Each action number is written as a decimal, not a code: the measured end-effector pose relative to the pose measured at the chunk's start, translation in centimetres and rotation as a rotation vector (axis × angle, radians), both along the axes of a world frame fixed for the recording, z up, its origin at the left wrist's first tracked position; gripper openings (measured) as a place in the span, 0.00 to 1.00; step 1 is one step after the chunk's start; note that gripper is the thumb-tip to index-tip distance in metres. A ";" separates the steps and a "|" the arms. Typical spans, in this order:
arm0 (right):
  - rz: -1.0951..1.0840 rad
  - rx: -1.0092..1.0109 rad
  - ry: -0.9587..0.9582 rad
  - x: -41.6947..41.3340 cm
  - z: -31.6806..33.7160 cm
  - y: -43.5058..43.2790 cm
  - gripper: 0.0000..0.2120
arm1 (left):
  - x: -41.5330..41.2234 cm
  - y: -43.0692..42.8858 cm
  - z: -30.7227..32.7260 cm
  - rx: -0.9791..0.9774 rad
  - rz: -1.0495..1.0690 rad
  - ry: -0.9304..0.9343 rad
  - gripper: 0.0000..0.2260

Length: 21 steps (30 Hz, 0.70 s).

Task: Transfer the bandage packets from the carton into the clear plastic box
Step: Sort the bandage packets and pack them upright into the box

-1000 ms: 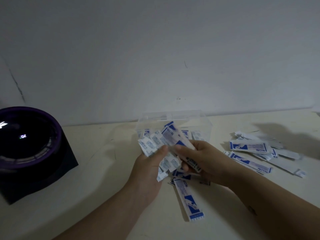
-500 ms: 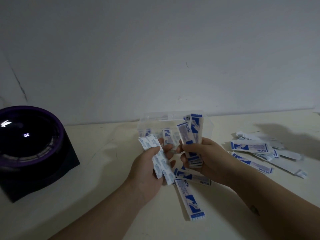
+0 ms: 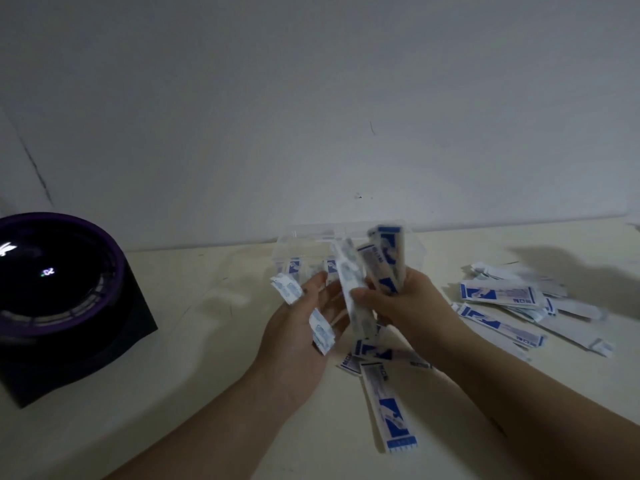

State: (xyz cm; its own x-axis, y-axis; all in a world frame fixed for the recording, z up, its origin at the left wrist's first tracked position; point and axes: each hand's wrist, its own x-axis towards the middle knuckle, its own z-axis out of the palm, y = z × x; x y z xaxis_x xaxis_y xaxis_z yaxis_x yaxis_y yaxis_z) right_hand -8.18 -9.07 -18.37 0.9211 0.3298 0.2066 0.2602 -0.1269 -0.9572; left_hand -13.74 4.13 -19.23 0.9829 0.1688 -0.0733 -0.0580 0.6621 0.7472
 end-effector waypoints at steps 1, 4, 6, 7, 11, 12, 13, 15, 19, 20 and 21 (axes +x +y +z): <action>0.003 0.029 0.000 0.1 0.1 -0.2 0.04 | 0.2 0.2 0.0 0.000 0.046 0.012 0.11; 0.165 -0.020 -0.009 -0.6 0.1 0.0 0.09 | 0.4 0.6 0.0 0.106 0.043 0.010 0.27; 0.254 -0.081 -0.026 -1.1 -0.3 0.5 0.12 | 0.3 0.3 -0.1 0.260 -0.020 0.003 0.30; 0.274 -0.087 -0.027 -1.1 -0.5 0.7 0.13 | 0.1 0.1 -0.2 0.298 -0.042 -0.008 0.28; 0.303 -0.042 0.027 -1.2 0.1 0.5 0.11 | 0.1 0.1 -0.4 0.248 0.018 -0.004 0.15; 0.306 -0.011 0.083 -1.3 0.3 0.4 0.10 | 0.1 0.4 -0.4 0.240 0.054 -0.004 0.14; 0.316 0.048 0.171 -1.1 0.3 0.4 0.10 | 0.3 0.6 -0.3 0.221 0.095 -0.005 0.13; 0.342 0.200 0.363 -0.9 0.2 0.2 0.09 | 0.5 1.0 -0.1 0.169 0.162 -0.004 0.12; 0.421 0.274 0.472 -0.9 0.0 0.0 0.04 | 0.2 0.9 0.4 0.282 0.118 0.018 0.07; 0.459 0.250 0.448 -1.0 0.1 0.0 0.04 | -0.1 0.6 0.5 0.343 0.071 0.010 0.06; 0.504 0.220 0.412 -1.1 0.1 0.0 0.04 | -0.4 0.4 0.5 0.401 0.014 -0.003 0.06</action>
State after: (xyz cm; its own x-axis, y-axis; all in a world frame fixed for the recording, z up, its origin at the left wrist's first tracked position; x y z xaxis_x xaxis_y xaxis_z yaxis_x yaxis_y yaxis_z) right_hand -9.24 -9.09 -18.31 0.6843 0.7290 -0.0165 -0.1545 0.1228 -0.9803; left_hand -14.12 4.50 -18.77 0.9804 0.1970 0.0037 -0.0674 0.3173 0.9459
